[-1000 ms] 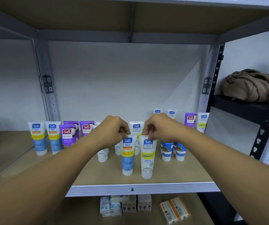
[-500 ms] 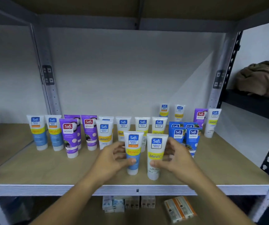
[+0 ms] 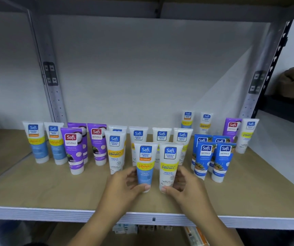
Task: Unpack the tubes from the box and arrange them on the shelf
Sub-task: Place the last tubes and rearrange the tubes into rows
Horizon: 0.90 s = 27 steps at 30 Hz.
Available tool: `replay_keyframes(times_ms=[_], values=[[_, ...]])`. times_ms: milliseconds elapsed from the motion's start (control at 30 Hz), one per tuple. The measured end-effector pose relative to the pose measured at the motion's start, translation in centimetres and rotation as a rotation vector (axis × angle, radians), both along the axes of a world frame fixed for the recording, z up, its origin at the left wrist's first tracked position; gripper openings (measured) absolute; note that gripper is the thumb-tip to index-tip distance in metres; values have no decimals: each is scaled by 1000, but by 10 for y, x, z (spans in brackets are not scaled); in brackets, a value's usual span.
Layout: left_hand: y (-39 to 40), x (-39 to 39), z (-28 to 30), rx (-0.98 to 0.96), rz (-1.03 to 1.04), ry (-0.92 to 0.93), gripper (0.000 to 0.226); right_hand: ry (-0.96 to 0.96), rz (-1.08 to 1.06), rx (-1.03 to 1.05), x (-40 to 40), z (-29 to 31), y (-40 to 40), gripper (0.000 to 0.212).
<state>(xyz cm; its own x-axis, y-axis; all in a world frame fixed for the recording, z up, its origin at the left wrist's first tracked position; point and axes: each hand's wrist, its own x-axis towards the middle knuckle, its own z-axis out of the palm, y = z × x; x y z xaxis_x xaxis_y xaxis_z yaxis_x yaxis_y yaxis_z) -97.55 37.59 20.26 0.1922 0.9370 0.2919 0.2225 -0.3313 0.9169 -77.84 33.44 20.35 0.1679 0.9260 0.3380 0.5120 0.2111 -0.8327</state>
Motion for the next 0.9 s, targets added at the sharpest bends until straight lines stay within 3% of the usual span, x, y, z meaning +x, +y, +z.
replay_keyframes(times_ms=[300,900], values=[[12,1,1,-3,73,1,42,67,-61,18,-12,-9,33,53],[13,1,-2,21,83,6,42,15,-126,61,-18,-15,48,48]])
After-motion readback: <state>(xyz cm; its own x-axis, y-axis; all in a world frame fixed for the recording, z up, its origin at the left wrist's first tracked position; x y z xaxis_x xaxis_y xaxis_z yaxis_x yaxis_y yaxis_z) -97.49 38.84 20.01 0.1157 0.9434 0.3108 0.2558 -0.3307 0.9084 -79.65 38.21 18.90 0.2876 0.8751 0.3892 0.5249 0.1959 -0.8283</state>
